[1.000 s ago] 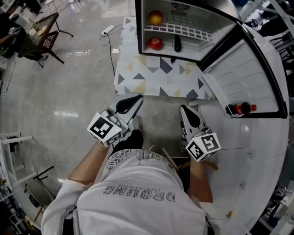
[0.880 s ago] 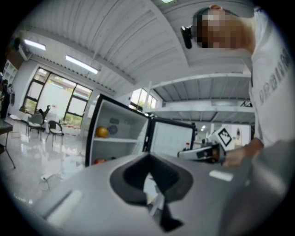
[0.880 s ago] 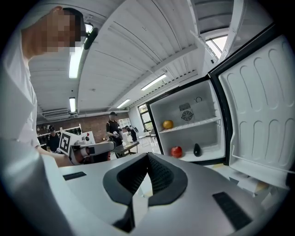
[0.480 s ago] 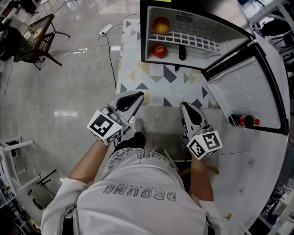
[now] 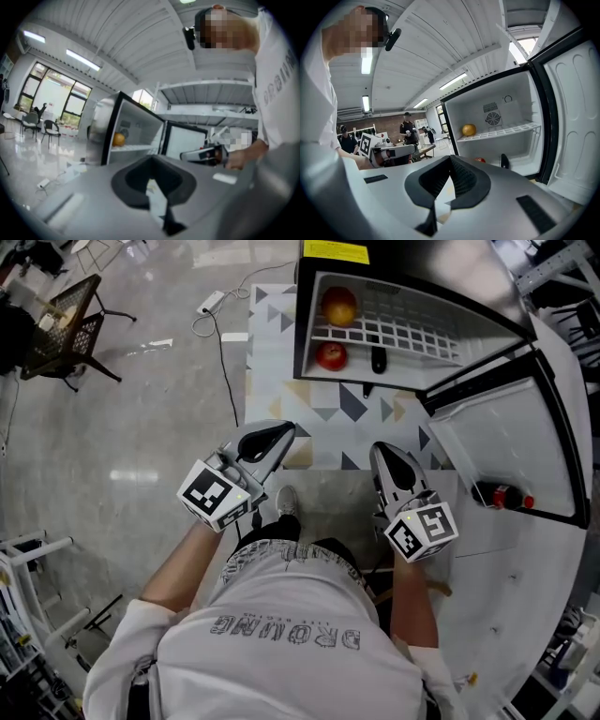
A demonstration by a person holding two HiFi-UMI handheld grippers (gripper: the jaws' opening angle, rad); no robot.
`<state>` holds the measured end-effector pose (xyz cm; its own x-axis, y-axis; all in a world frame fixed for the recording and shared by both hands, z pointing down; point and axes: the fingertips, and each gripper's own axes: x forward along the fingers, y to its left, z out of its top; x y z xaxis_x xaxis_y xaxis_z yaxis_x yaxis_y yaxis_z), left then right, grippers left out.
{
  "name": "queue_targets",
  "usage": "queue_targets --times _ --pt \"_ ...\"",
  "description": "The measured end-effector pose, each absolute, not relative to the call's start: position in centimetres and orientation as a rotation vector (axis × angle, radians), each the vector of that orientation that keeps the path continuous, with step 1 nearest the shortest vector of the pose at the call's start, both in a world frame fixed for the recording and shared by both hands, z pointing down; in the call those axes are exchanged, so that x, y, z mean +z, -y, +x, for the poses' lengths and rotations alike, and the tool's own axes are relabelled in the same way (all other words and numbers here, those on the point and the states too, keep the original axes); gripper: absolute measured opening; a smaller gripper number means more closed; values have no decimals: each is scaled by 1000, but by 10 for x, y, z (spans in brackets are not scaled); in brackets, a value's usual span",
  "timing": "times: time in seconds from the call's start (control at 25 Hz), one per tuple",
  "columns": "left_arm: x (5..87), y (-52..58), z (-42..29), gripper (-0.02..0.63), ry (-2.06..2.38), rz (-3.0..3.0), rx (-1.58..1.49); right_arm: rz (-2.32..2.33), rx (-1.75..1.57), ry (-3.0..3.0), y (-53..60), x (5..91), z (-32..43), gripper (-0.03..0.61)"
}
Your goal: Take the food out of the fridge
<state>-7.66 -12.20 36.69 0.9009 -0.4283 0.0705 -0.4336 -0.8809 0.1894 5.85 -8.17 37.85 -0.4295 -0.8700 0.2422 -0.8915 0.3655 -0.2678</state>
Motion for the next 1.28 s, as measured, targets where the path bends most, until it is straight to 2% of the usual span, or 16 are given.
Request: queue_targets --times 0.64,1.28 --pt "379 158 -72 8 717 2830 68 1601 583 2569 127 388 64 0" --pt "399 184 -37 8 986 2712 126 1337 542 2641 198 420 96 0"
